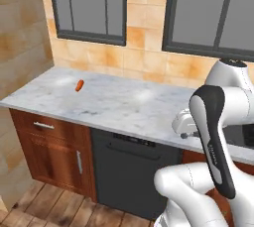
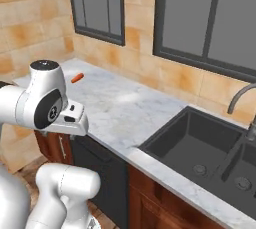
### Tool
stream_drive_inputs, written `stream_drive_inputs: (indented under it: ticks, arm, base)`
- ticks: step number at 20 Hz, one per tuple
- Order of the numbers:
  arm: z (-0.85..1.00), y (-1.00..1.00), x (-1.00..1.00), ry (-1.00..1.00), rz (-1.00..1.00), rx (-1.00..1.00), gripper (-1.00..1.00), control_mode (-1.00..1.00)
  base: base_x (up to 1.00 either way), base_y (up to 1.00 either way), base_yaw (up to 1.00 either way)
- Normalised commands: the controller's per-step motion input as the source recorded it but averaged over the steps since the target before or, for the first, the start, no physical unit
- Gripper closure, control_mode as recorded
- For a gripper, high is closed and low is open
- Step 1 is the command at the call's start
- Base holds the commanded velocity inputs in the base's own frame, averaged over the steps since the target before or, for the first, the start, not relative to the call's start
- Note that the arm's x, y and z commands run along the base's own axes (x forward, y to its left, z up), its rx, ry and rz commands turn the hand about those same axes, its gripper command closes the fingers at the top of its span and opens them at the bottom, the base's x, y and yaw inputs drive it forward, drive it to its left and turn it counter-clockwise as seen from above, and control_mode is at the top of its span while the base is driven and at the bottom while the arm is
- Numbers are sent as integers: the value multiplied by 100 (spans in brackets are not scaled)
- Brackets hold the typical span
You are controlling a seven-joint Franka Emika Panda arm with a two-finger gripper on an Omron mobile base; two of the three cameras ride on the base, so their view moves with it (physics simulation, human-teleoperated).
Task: Place the two vegetables and bowl onto the tray for setting up a vegetable dip station.
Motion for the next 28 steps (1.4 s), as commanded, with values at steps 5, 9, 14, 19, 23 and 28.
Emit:
stream_drive_inputs:
  ticks: [5, 9, 14, 19, 23, 28]
  arm:
    - [0, 0, 0, 0, 0, 0, -100, 100]
    - [0, 0, 0, 0, 0, 0, -100, 100]
    - [0, 0, 0, 0, 0, 0, -100, 100]
    - [0, 0, 0, 0, 0, 0, -100, 100]
    - [0, 0, 0, 0, 0, 0, -100, 100]
    - [0, 0, 0, 0, 0, 0, -100, 100]
  base:
    - [46, 50, -14]
    - [51, 38, -23]
    - [58, 57, -32]
    - [68, 55, -37]
    - [65, 30, -40]
    - [62, 26, -37]
